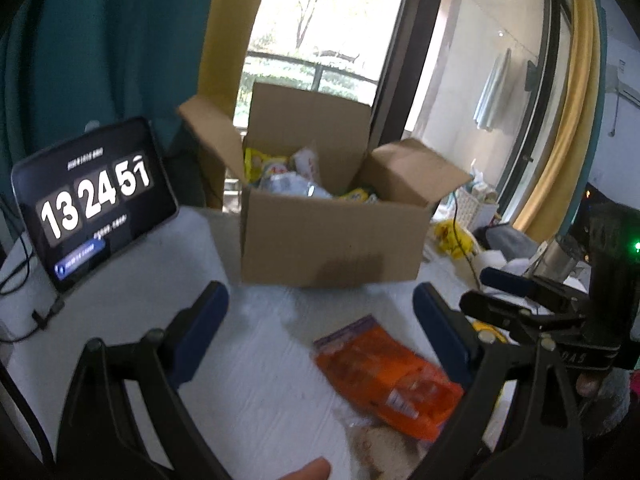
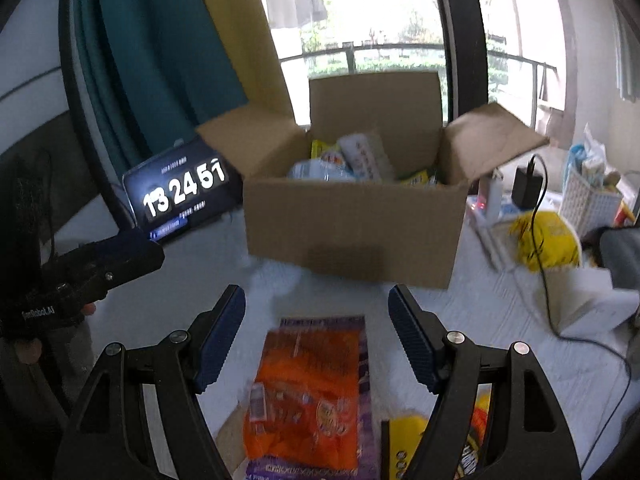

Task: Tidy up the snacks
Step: 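Withdraw both tools from the box toward the orange snack bag, then grasp the orange snack bag with the right tool and lift it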

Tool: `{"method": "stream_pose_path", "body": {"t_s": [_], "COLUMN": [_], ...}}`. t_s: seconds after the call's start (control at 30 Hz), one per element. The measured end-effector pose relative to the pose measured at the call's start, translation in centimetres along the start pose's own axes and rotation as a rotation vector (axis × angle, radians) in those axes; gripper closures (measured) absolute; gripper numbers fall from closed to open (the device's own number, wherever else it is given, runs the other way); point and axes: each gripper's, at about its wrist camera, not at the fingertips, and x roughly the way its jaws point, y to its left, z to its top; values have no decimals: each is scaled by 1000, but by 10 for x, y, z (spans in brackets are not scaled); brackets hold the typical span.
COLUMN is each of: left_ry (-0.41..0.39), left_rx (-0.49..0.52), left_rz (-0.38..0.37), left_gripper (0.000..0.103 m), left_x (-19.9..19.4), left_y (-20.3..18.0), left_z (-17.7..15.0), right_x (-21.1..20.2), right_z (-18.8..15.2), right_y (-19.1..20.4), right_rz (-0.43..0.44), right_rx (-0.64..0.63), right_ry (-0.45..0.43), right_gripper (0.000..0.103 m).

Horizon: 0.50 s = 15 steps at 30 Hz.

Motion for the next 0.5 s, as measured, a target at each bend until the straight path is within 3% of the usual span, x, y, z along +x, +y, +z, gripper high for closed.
{"method": "stream_pose_path", "body": {"t_s": [0.5], "left_ry": [123], "left_rx": [-50], "left_rz": [21], "left_gripper": [8], "left_x": [16], "left_y": [24], "left_z": [-48], "right_x": [62], "right_z": [-57], "right_y": [26], "right_rz": [60], "right_rx": [-75], "right_ry": [254], "right_gripper": [26]}}
